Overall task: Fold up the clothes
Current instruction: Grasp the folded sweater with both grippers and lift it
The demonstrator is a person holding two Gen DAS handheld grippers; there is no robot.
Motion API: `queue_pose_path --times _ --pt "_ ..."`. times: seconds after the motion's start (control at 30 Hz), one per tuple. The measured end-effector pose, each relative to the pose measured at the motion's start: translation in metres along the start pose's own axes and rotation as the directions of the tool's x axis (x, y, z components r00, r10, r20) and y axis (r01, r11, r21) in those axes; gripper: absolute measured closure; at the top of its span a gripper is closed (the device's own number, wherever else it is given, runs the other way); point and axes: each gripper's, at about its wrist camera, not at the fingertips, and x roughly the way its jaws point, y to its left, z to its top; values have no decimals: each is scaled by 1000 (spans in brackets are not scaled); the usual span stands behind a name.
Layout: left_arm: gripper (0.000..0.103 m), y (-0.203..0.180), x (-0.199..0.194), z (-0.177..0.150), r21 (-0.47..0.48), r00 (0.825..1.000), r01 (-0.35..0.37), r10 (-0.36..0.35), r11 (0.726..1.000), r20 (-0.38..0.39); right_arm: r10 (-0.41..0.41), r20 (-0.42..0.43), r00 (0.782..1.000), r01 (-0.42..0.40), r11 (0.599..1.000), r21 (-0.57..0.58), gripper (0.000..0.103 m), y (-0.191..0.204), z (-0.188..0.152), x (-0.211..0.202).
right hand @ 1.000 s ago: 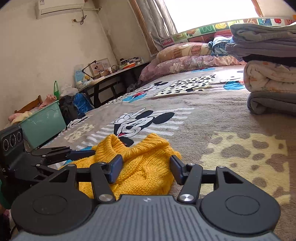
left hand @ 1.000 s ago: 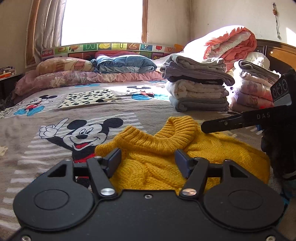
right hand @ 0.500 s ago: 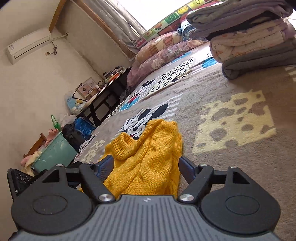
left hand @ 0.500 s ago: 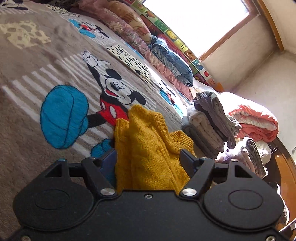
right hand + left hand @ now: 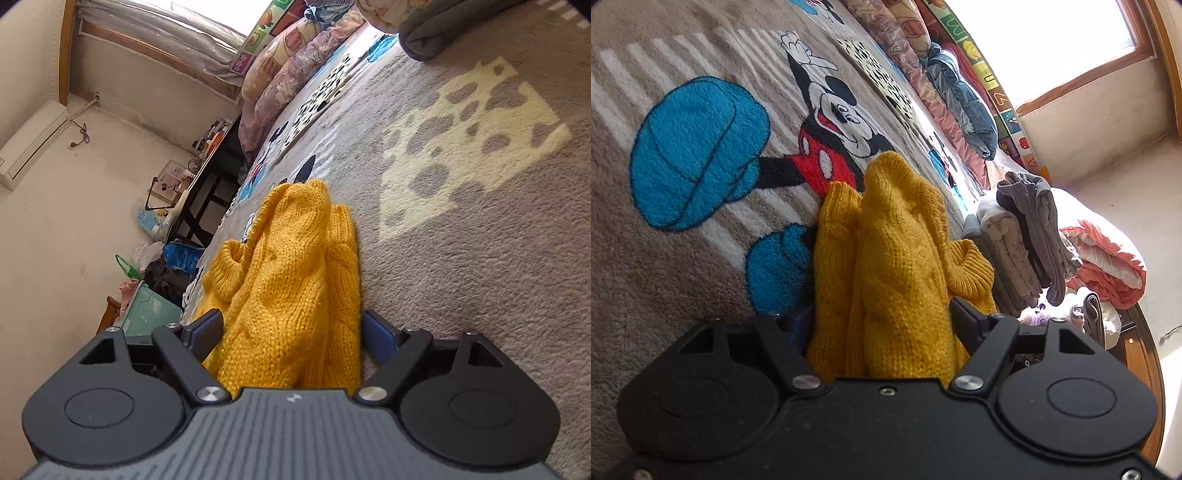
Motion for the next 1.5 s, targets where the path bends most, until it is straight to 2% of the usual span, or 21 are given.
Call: queue_pose_path --times 0.17,0.2,0.37,0.53,0.7,0.83,0.97,1.0,1.07,1.13,1.27,1.37,1.5 --pt "47 8 -7 -1 -83 1000 22 -21 996 14 22 8 1000 -22 1000 4 42 -2 -2 5" --pt "48 9 -8 -1 -94 1000 26 -24 995 16 30 15 999 -30 999 11 46 -3 -3 4" --pt "51 18 -20 4 -173 997 80 -78 982 18 59 47 997 -61 997 49 49 -1 -4 3" --pt "51 23 -52 20 -197 989 130 -115 972 88 109 69 992 -113 991 67 50 21 -4 10" --pt "51 45 -97 41 -247 964 225 -178 942 198 162 49 986 -164 985 49 51 56 4 34" --pt "51 69 -153 59 -273 934 258 -167 927 317 227 0 974 -227 974 22 51 90 15 69" --pt "51 95 -215 67 -300 880 291 -131 909 456 287 -82 954 -289 957 -12 51 136 23 122" --pt "51 100 -232 68 -306 861 296 -115 905 495 302 -101 948 -305 952 -13 51 145 26 134" --pt "51 112 -260 68 -317 827 298 -78 900 556 346 -165 924 -352 936 -6 51 172 27 172" --pt "51 126 -287 68 -325 790 302 -44 896 612 380 -222 898 -390 921 -3 51 199 11 202" --pt "51 154 -341 68 -342 702 312 28 887 712 434 -317 843 -448 894 32 51 244 -29 253" --pt "51 170 -366 65 -360 634 332 76 872 769 469 -368 803 -477 875 75 51 268 -61 286" --pt "51 185 -392 58 -362 527 344 141 867 838 492 -441 751 -494 861 119 51 303 -93 333"
